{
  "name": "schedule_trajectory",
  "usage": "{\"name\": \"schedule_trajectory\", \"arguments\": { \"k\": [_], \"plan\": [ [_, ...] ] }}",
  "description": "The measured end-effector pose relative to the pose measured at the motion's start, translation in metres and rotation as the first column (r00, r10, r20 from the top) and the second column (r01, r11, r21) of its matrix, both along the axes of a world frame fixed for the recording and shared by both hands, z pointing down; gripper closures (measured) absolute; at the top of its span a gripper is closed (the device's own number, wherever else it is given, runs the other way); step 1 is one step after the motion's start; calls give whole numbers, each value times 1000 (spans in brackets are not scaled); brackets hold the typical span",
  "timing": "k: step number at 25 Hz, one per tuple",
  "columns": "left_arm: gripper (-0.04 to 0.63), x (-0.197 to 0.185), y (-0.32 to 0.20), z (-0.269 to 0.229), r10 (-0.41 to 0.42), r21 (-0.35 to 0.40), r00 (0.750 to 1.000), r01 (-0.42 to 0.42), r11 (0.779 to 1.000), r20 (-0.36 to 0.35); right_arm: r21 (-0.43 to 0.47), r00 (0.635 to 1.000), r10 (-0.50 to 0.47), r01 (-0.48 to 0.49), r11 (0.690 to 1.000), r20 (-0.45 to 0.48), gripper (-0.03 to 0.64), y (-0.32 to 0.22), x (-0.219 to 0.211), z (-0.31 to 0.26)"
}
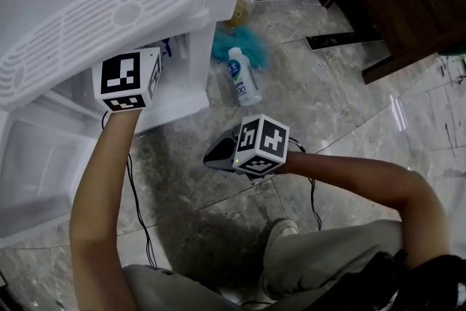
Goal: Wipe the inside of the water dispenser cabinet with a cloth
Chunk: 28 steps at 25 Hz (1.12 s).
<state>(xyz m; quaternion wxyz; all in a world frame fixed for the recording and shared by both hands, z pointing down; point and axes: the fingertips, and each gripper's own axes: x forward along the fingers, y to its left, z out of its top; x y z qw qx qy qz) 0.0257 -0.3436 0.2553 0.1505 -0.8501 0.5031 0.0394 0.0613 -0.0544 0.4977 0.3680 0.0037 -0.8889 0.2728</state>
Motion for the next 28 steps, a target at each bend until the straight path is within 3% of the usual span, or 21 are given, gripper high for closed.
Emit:
{"name": "schedule_trajectory", "arguments": {
  "k": [7, 15, 19, 22, 28],
  "plan": [
    [463, -4, -29, -7, -91, -10, 995, 91, 996, -48, -8, 1000, 5, -5, 1000, 4, 618, 2, 0, 0],
    [462, 4, -2, 13, -70, -27, 998, 70, 997, 1, -12, 1000, -10, 10, 1000, 3, 618, 3, -3, 2],
    [462, -1, -20, 10, -104, -38, 993, 106, 994, 58, -19, 1000, -26, 26, 999, 5, 618, 8, -7, 2],
    [463, -2, -32, 3, -125, -48, 992, 126, 991, 35, -17, 1000, -26, 26, 1000, -9, 618, 12, -1, 4],
    [463, 2, -15, 8, -47, -98, 998, 51, 994, 39, -3, 1000, -19, 19, 1000, -17, 618, 8, 2, 2]
  ]
}}
